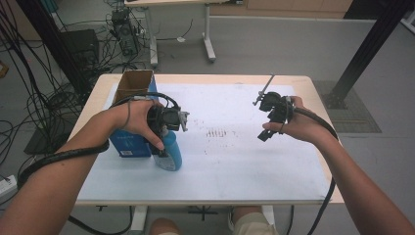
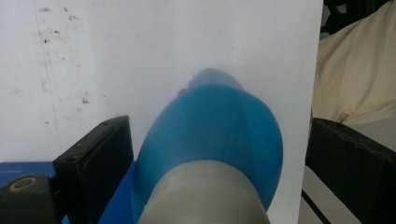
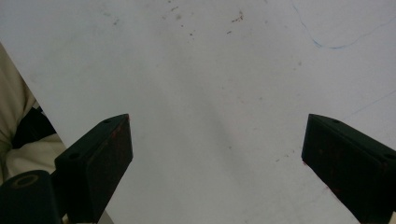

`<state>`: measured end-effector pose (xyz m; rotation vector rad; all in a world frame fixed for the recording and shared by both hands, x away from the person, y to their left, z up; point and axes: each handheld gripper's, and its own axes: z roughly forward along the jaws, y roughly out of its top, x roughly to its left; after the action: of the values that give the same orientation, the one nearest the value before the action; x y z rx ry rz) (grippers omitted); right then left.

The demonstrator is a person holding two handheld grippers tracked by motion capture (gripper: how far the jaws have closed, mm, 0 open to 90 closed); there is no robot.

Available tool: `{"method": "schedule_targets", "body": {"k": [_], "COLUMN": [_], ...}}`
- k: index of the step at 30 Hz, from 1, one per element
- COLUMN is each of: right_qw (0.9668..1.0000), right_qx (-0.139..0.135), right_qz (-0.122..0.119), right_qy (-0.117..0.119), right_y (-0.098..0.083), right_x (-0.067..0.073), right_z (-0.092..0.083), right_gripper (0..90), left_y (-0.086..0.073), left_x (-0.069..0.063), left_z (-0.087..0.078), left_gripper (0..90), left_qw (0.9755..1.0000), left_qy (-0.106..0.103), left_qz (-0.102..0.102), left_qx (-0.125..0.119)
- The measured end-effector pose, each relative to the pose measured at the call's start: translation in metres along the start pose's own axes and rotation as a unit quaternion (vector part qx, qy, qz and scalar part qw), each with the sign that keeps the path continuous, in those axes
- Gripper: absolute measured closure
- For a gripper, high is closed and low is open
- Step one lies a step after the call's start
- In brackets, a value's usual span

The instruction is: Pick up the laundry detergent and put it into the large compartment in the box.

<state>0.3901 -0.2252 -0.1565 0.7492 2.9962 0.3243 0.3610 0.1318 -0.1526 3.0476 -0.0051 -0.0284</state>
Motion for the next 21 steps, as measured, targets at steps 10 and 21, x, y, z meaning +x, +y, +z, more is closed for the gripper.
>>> {"method": "schedule_targets", "body": {"k": [10, 21], "right_qw": [1.0, 1.0], "right_qx": [0.0, -0.002], "right_qz": [0.0, 0.0], "right_qy": [0.001, 0.0], "right_y": [0.0003, -0.0013], "right_x": [0.0003, 0.0002], "right_z": [0.001, 0.0009], "right_gripper": [8.9, 8.9], "left_y": [0.0007, 0.0012], "left_x": [-0.0012, -0.0008], "left_z": [-0.0016, -0.0023], "left_gripper": [8.1, 8.1], "left_qw": [1.0, 1.0], "left_qy": [0.001, 0.001], "left_qz": [0.002, 0.0], "left_qx": [-0.001, 0.001]}}
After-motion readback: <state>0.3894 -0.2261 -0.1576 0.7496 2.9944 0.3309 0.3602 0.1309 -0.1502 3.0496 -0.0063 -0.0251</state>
